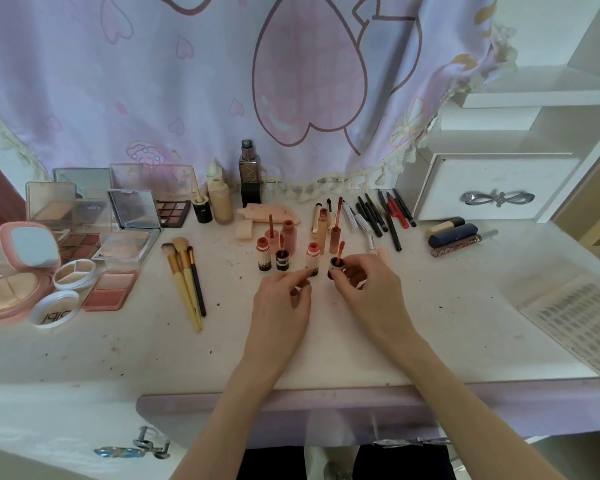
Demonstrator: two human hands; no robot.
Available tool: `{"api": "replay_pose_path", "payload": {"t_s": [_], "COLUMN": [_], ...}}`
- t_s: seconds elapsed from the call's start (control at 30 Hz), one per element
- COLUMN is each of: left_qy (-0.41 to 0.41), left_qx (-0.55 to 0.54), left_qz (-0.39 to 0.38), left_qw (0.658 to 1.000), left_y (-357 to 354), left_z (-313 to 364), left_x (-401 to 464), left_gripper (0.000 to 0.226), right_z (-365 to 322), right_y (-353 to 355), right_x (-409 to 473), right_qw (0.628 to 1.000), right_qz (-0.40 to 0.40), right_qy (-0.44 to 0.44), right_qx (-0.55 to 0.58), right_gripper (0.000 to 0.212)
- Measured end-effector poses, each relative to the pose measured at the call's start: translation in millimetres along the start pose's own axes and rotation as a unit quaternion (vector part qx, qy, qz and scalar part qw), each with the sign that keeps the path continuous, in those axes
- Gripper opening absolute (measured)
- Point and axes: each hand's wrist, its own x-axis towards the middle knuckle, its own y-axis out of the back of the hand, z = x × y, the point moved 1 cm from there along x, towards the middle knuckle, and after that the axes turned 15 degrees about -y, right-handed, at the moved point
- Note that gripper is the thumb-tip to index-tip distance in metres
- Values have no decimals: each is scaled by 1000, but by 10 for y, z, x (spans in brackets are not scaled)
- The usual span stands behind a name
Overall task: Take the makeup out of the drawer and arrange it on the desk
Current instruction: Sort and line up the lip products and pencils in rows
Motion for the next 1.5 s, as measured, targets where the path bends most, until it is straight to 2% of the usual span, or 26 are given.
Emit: {"api": "replay_pose_path", "payload": {"t_s": [0.1,0.2,0.3,0.53,0.63,0.77,0.87,1.0,1.27,1.5], "left_qy": [2,-8,-31,-67,-74,-86,-81,-79,-81,-82], "left_qx": [42,96,128,194,200,209,209,218,213,208], "left_qz": [-19,-50,-70,-126,-133,-144,-146,-149,-140,-131], "left_qw": [999,994,989,971,968,963,964,961,964,966], "left_y": [-24,-54,-60,-58,-50,-50,-53,-56,-51,-65], "left_z": [-21,-12,-1,7,-4,-6,-6,-7,5,-9], "left_x": [-26,-47,-76,-132,-172,-197,-190,-194,-205,-198], "left_gripper": [33,31,29,38,41,43,43,44,42,43], "right_z": [23,22,11,-10,36,176,386,631,688,660], "right_y": [-84,-147,-150,-40,160,555,825,1009,989,1021], "right_x": [80,159,195,132,44,114,333,516,545,592], "right_qw": [999,994,989,990,995,992,976,952,931,888], "right_qz": [24,12,-2,-18,4,56,99,87,99,74], "right_qy": [-9,-22,-41,-47,-30,-17,-50,-87,-43,-4], "right_qx": [-47,-106,-140,-135,-95,-112,-187,-281,-348,-454], "right_gripper": [4,19,22,30,27,20,24,31,29,26]}}
